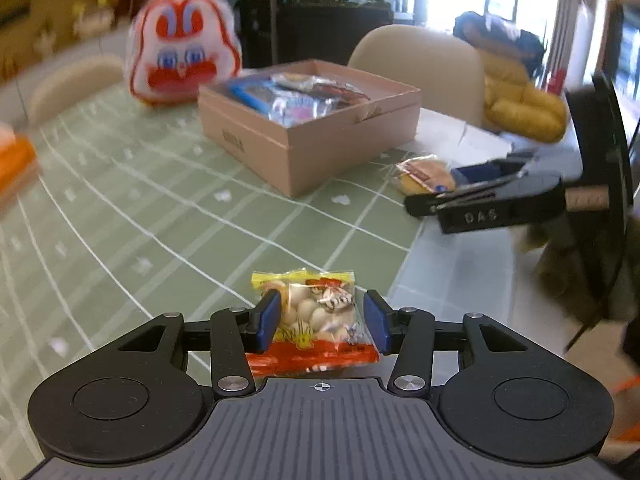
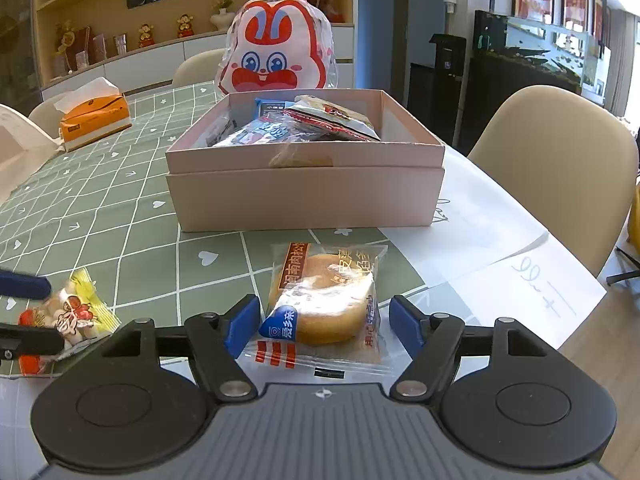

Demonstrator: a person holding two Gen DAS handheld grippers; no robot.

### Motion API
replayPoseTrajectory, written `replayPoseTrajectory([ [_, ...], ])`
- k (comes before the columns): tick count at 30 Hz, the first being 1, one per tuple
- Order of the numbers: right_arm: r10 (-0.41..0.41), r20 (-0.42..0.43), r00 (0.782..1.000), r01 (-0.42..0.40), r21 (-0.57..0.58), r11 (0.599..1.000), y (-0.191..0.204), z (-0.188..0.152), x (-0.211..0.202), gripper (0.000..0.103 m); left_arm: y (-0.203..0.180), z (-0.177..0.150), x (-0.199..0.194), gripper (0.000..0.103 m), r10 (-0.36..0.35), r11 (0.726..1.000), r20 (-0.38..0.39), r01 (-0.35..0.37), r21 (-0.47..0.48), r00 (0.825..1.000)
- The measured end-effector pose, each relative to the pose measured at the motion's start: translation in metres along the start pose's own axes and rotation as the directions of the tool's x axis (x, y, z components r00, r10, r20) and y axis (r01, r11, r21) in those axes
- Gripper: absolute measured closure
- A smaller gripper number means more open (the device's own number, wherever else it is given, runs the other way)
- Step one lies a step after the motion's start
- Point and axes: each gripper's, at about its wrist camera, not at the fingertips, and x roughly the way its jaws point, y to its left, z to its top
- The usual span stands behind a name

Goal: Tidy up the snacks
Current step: 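Lift both packets and carry them toward the pink box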

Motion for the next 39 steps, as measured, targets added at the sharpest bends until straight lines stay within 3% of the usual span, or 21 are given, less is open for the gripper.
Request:
replayPoseTrajectory([
  [5,0.004,0.002,1.000,-0.004,-0.002,1.000,0.000,-0.001,0.000,0.029,-0.002,0.000,0.012,0.043,0.026,0.999,-0.014,-0.026,0.022,1.000],
  [13,0.015,0.007,1.000,-0.015,0.008,1.000,-0.002,-0.003,-0.002,0.026,0.005,-0.007,0.012,0.042,0.030,0.998,0.009,-0.031,0.048,0.999],
  [24,-0.019,0.004,1.000,0.019,0.014,1.000,-0.003,-0.007,-0.005,0.021,0.019,-0.015,0.005,0.042,0.139,0.987,0.036,-0.141,0.076,0.990],
  [28,-0.023,0.002,1.000,0.023,0.015,1.000,-0.003,-0.007,-0.005,0.019,0.030,-0.015,0.007,0.040,0.085,0.996,0.021,-0.085,0.022,0.996],
  [30,-0.023,0.002,1.000,0.023,0.016,1.000,-0.003,-0.007,-0.005,0.019,0.030,-0.014,0.009,0.021,0.042,0.999,0.013,-0.042,0.008,0.999],
  [32,-0.023,0.002,1.000,0.023,0.016,1.000,-0.004,-0.007,-0.005,0.019,0.032,-0.013,0.011,0.009,-0.015,1.000,0.010,0.015,-0.010,1.000],
  [34,-0.023,0.002,1.000,0.023,0.016,1.000,-0.004,-0.007,-0.005,0.019,0.033,-0.013,0.011,0.008,-0.032,0.999,0.013,0.032,-0.023,0.999],
  [36,-0.023,0.002,1.000,0.023,0.015,1.000,-0.004,-0.007,-0.005,0.019,0.035,-0.013,0.007,0.013,-0.032,0.999,0.035,0.034,-0.040,0.999],
  [39,-0.024,0.001,1.000,0.024,0.016,1.000,-0.003,-0.007,-0.005,0.019,0.036,-0.016,0.004,0.014,0.030,1.000,0.045,-0.029,-0.012,0.999],
])
